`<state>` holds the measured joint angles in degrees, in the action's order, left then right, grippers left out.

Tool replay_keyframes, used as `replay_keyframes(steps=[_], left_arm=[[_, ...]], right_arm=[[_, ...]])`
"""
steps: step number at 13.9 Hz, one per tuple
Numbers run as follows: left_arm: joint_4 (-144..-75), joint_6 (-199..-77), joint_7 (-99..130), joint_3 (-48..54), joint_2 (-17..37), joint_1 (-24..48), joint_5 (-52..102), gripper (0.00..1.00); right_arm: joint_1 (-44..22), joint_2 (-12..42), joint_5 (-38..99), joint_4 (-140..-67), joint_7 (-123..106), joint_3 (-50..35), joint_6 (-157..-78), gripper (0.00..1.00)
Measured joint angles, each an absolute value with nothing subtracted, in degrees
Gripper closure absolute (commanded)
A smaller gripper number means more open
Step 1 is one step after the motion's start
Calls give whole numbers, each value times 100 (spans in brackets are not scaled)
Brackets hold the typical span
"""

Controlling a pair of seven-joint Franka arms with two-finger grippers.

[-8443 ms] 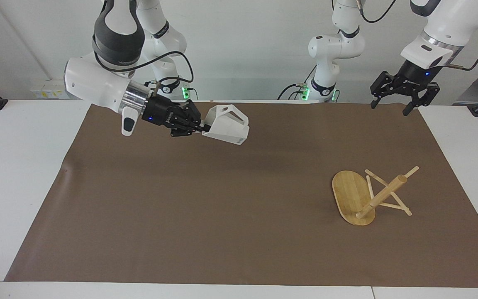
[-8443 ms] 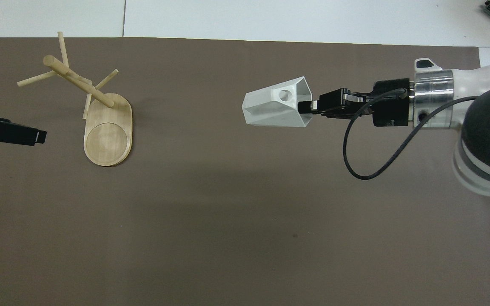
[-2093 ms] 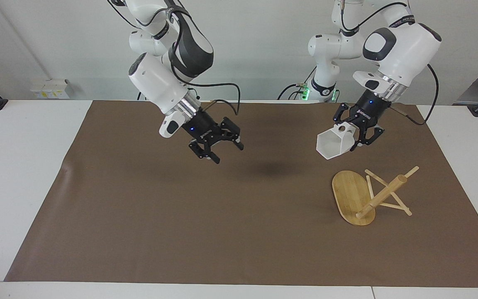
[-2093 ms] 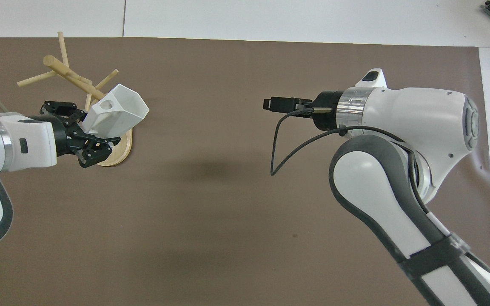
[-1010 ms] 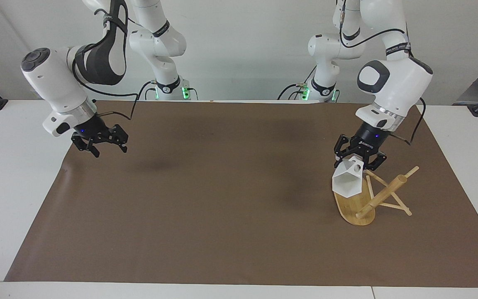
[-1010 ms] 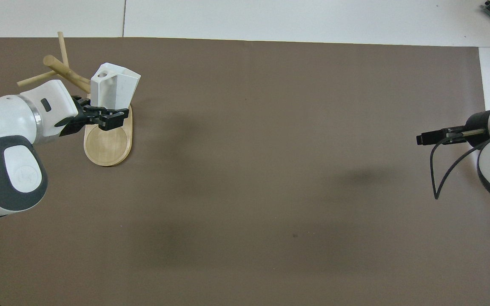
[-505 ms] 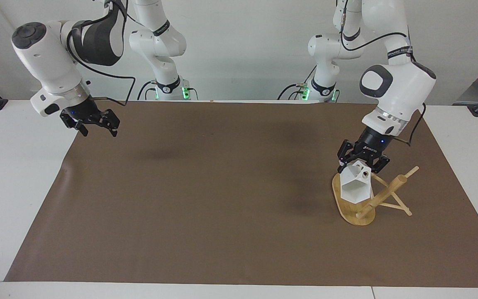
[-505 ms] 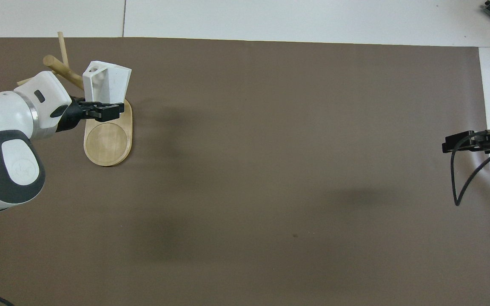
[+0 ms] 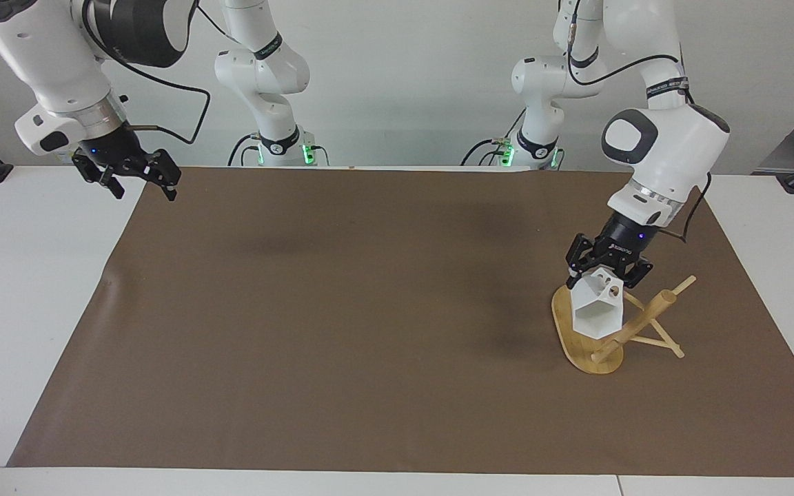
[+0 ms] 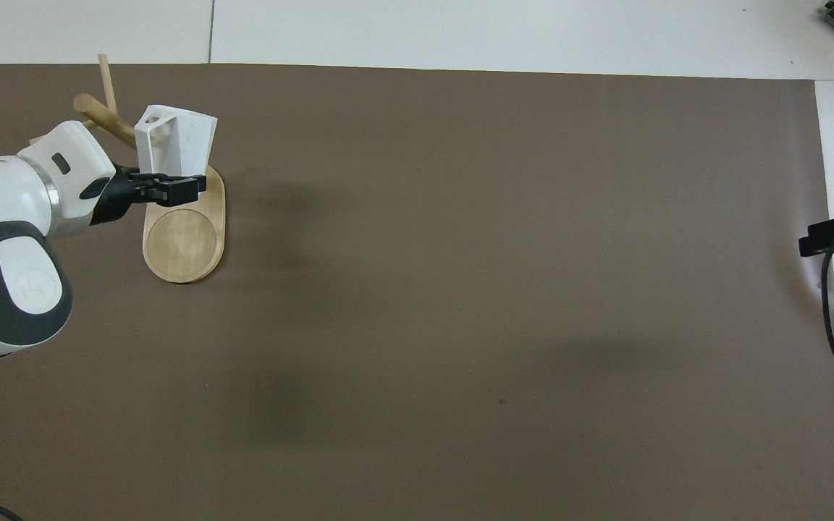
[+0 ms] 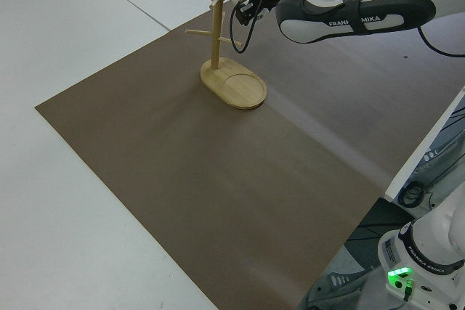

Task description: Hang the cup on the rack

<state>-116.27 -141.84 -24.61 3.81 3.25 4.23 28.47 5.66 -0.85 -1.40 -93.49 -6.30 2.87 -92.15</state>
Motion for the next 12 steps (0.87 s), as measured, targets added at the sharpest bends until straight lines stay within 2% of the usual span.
replay_keyframes(steps=[12], left_arm=[[-11658, -14170, -1700, 377, 364, 316, 2847, 100]], right_arm=[[562, -405, -140, -9554, -629, 295, -9097, 0]])
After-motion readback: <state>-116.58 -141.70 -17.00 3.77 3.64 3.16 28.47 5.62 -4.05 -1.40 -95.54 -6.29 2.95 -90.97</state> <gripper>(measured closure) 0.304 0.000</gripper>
